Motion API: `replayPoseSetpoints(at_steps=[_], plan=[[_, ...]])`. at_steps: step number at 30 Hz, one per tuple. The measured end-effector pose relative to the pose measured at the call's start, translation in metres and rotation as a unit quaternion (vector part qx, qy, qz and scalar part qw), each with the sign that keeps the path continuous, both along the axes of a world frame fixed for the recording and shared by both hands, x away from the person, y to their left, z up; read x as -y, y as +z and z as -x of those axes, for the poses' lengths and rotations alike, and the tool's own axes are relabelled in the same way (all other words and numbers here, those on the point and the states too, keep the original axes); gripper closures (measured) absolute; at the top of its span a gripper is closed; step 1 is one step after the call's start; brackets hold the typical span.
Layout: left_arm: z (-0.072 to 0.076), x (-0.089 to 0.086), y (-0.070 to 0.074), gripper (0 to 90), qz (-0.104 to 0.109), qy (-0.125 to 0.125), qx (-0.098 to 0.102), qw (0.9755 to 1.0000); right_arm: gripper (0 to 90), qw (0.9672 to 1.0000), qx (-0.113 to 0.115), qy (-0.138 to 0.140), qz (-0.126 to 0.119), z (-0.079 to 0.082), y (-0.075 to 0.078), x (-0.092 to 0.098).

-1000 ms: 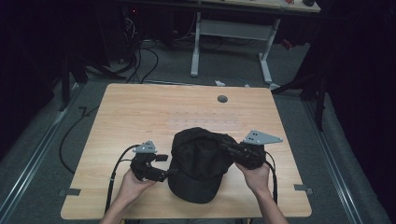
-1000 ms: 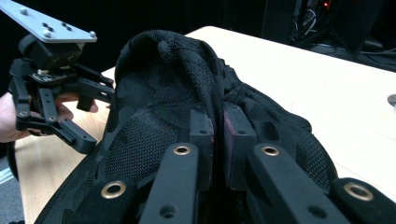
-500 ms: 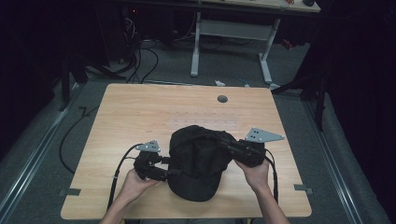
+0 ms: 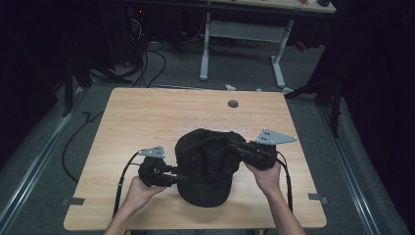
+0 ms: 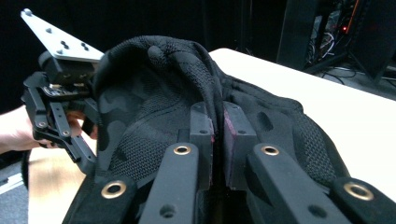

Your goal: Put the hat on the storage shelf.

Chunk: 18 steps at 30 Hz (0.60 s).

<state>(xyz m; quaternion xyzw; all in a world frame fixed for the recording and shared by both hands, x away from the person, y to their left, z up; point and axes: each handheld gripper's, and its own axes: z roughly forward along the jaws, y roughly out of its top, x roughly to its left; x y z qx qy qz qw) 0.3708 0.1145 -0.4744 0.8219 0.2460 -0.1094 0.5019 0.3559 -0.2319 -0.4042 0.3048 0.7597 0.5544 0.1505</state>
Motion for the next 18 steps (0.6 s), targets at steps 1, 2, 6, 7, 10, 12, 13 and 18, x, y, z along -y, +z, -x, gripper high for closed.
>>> replayPoseSetpoints(at_steps=[1,2,6,7,10,12,13,18], plan=[[0.000,0.000,0.000,60.3,0.001,-0.001,0.000,1.0000,84.2,1.0000,0.003,-0.002,0.007,0.000,0.001,-0.001],[0.000,-0.001,0.001,64.8,0.005,-0.004,-0.001,1.0000,84.1,0.9998,0.007,-0.004,0.017,0.000,0.002,-0.002],[0.001,-0.004,0.004,69.8,0.019,-0.012,-0.006,0.9997,84.0,0.9996,0.011,-0.005,0.024,-0.001,0.005,-0.004],[0.001,-0.004,0.004,71.3,0.019,-0.012,-0.006,0.9997,84.0,0.9996,0.013,-0.005,0.024,-0.002,0.006,-0.005],[0.003,-0.006,0.010,75.6,0.029,-0.021,-0.007,0.9993,83.6,0.9996,0.016,-0.006,0.023,-0.002,0.008,-0.005],[0.004,-0.007,0.011,78.2,0.031,-0.024,-0.007,0.9992,83.4,0.9996,0.015,-0.007,0.023,-0.003,0.008,-0.006],[0.005,-0.008,0.013,78.2,0.032,-0.026,-0.007,0.9991,83.3,0.9996,0.016,-0.006,0.022,-0.003,0.009,-0.006],[0.008,-0.010,0.019,84.7,0.039,-0.040,-0.012,0.9984,81.6,0.9996,0.019,-0.007,0.019,-0.003,0.009,-0.007]])
